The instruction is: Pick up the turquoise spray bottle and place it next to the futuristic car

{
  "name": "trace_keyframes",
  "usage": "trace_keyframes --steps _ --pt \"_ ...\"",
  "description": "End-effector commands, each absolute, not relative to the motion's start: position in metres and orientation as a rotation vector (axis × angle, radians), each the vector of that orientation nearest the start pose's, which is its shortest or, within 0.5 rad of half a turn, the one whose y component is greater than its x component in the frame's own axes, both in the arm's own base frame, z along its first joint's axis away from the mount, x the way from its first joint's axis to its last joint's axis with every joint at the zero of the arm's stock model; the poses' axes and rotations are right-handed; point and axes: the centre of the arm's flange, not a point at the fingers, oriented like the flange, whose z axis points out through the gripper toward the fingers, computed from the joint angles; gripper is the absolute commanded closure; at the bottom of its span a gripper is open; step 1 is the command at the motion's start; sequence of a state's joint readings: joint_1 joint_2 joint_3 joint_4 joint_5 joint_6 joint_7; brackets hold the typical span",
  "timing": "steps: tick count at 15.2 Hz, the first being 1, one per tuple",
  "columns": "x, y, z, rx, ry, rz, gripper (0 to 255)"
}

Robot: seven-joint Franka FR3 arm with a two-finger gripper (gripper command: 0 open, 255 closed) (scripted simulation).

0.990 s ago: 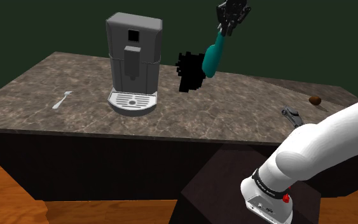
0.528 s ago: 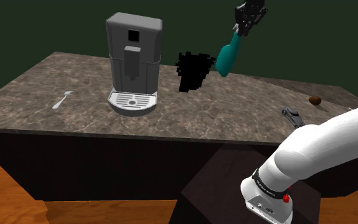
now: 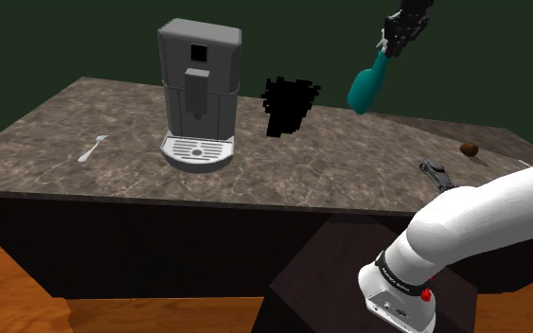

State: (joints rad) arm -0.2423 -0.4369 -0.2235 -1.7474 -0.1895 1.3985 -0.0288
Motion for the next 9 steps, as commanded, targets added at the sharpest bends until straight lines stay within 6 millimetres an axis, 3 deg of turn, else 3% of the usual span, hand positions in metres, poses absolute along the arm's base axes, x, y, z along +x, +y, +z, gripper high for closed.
trace_keyframes --steps 1,9 --pt "0.313 -0.245 0.728 -3.163 0.738 -0.085 255" --pt "0.259 -0.335 0.729 -3.163 0.738 -0.085 255"
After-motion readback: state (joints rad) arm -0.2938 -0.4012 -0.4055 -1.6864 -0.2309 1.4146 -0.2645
